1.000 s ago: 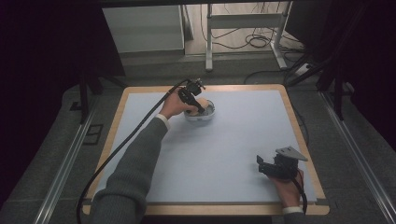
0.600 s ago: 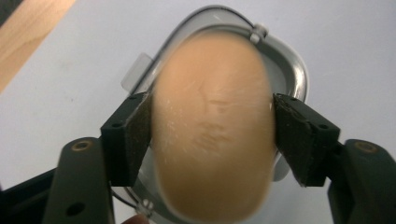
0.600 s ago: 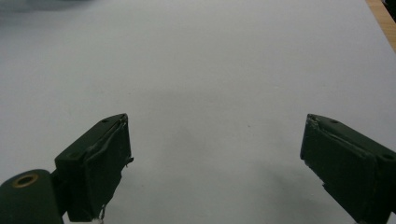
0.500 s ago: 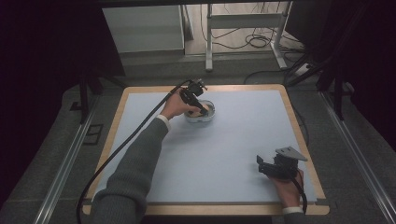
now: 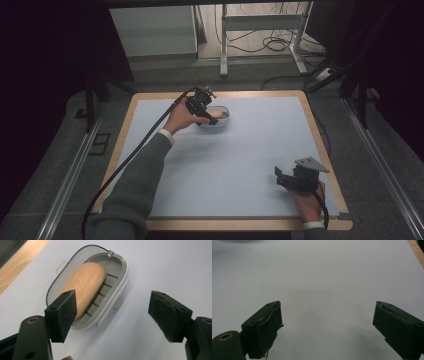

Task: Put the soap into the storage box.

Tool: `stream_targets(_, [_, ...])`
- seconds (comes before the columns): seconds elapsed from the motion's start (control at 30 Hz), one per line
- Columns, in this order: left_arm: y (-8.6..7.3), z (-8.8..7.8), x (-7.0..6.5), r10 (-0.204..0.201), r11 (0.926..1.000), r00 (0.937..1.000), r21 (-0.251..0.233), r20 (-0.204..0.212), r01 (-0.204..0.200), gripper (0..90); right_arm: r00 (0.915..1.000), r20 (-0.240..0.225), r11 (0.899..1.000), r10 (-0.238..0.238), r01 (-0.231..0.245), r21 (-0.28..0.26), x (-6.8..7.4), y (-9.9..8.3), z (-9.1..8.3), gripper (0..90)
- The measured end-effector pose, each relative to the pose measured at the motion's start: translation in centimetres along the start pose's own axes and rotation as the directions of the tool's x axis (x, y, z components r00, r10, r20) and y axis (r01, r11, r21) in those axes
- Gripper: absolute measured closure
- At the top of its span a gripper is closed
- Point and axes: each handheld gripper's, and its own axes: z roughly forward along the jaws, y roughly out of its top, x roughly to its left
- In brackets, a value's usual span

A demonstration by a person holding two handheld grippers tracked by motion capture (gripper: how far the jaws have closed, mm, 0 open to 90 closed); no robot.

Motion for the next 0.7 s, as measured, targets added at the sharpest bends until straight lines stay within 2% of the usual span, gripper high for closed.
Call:
stream_targets(0.13, [-1.6, -1.2, -0.6, -0.014, 0.9994, 0.9999, -0.033, 0.0, 0.013, 22.8, 1.0, 0.002, 1.0, -0.002, 0.002, 0.001, 0.0, 0.0, 0.0, 8.6])
stream_targets(0.27, [-3.4, -2.2, -1.1, -0.052, 0.9967, 0.9986, -0.061, 0.007, 0.052, 21.9, 1.0, 0.004, 1.0, -0.001, 0.001, -0.002, 0.0, 0.0, 0.0, 8.7])
stream_targets(0.43, [-6.1, -3.5, -2.0, -0.065, 0.9933, 0.9979, -0.096, -0.001, 0.064, 21.4, 1.0, 0.005, 1.0, -0.004, 0.004, 0.0, 0.0, 0.0, 0.0, 8.6])
stream_targets(0.47, [-7.3, -3.9, -2.4, -0.07, 0.991, 0.9976, -0.114, 0.006, 0.07, 21.5, 1.0, 0.005, 1.0, -0.004, 0.004, 0.0, 0.1, 0.0, 0.0, 8.7])
stream_targets(0.5, [-7.3, -3.9, -2.4, -0.07, 0.991, 0.9976, -0.114, 0.006, 0.07, 21.2, 1.0, 0.005, 1.0, -0.004, 0.004, 0.0, 0.1, 0.0, 0.0, 8.7])
stream_targets(0.7, [-10.7, -4.8, -3.6, -0.088, 0.9852, 0.9961, -0.148, -0.006, 0.086, 21.4, 0.9999, 0.008, 1.0, -0.007, 0.007, 0.001, 0.1, 0.0, 0.0, 8.7])
